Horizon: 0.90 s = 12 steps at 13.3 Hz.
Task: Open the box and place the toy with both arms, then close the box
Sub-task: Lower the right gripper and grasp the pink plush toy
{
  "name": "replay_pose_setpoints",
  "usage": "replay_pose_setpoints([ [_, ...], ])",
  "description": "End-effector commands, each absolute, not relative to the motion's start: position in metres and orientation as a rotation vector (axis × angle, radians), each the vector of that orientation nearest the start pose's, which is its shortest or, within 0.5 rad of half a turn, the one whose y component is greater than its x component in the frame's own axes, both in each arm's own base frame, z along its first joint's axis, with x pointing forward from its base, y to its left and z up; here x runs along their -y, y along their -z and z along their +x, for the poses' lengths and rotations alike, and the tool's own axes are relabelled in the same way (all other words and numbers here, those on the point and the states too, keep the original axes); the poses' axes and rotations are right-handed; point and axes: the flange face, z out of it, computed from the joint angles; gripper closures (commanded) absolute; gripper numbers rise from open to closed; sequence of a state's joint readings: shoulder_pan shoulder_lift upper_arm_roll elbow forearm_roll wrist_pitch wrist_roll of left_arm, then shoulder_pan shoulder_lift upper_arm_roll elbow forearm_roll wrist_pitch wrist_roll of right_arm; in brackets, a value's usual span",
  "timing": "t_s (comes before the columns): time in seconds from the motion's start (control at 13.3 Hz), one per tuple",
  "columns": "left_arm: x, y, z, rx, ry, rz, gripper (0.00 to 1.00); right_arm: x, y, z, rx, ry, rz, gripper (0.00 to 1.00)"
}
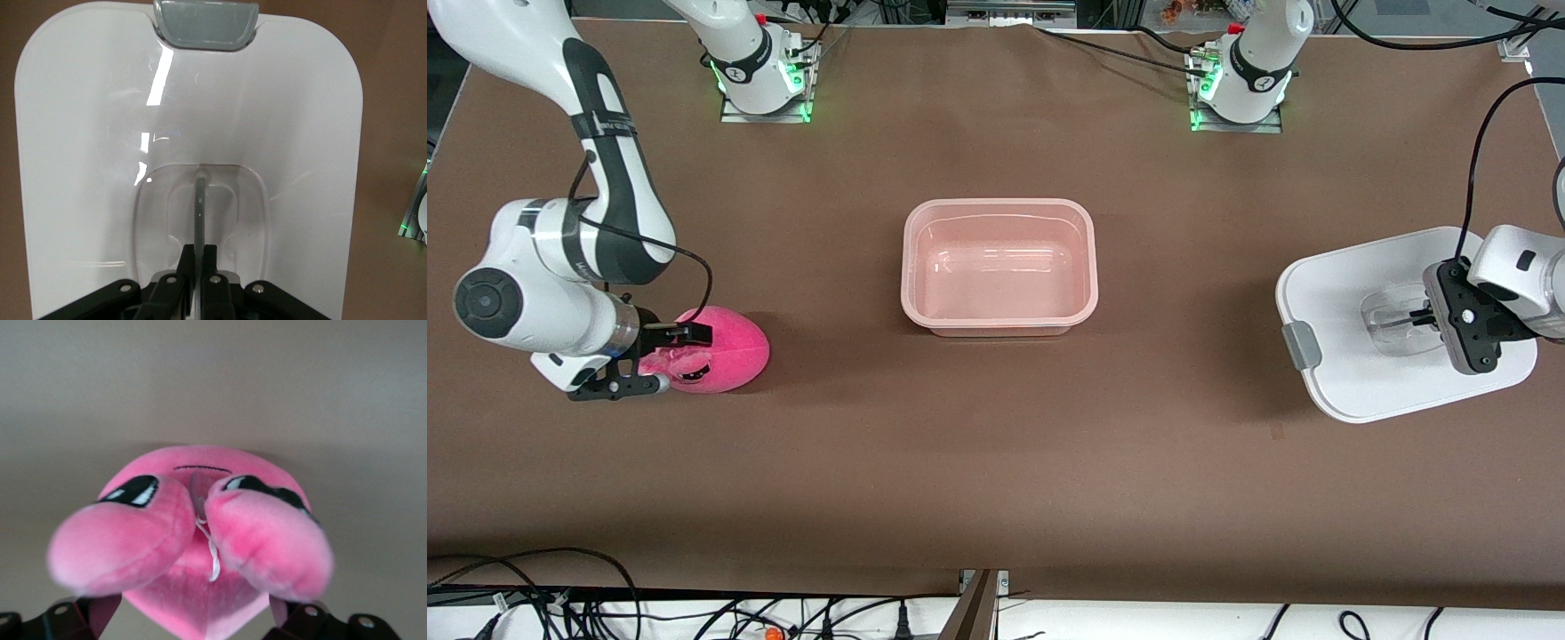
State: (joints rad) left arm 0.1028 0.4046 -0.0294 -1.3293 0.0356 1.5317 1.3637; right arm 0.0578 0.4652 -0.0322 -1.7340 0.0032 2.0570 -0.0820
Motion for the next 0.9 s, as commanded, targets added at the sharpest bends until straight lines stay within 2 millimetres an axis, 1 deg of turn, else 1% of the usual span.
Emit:
replay_pose_setpoints([
  [0.0,-0.055,-0.496,0.653,-1.99,-0.268,-2.57,1.0,-0.014,-0.291,0.636,0.198,-0.224,-3.112,0.63],
  [0.07,-0.054,-0.497,0.653,-1.99,-0.266,-2.569,1.0,-0.012,-0.291,0.636,0.254,-0.226,-3.107,0.88],
  [0.15,-0.053,-0.497,0.653,-1.992,-0.266,-2.568,1.0,-0.006,-0.294,0.637,0.295,-0.23,-3.1,1.0],
  [0.38,-0.054,-0.496,0.653,-1.987,-0.27,-2.57,1.0,-0.008,-0.303,0.639,0.341,-0.209,-3.098,1.0],
  [0.53,-0.055,-0.497,0.653,-1.987,-0.268,-2.569,1.0,-0.015,-0.323,0.643,0.378,-0.23,-3.094,1.0],
  [0.67,-0.058,-0.496,0.653,-1.981,-0.271,-2.574,1.0,-0.053,-0.354,0.648,0.468,-0.282,-3.083,1.0],
  [0.75,-0.06,-0.497,0.652,-1.979,-0.272,-2.571,1.0,-0.065,-0.364,0.648,0.5,-0.309,-3.077,1.0],
  [0.82,-0.063,-0.496,0.652,-1.974,-0.273,-2.577,1.0,-0.083,-0.374,0.648,0.565,-0.317,-3.068,1.0],
])
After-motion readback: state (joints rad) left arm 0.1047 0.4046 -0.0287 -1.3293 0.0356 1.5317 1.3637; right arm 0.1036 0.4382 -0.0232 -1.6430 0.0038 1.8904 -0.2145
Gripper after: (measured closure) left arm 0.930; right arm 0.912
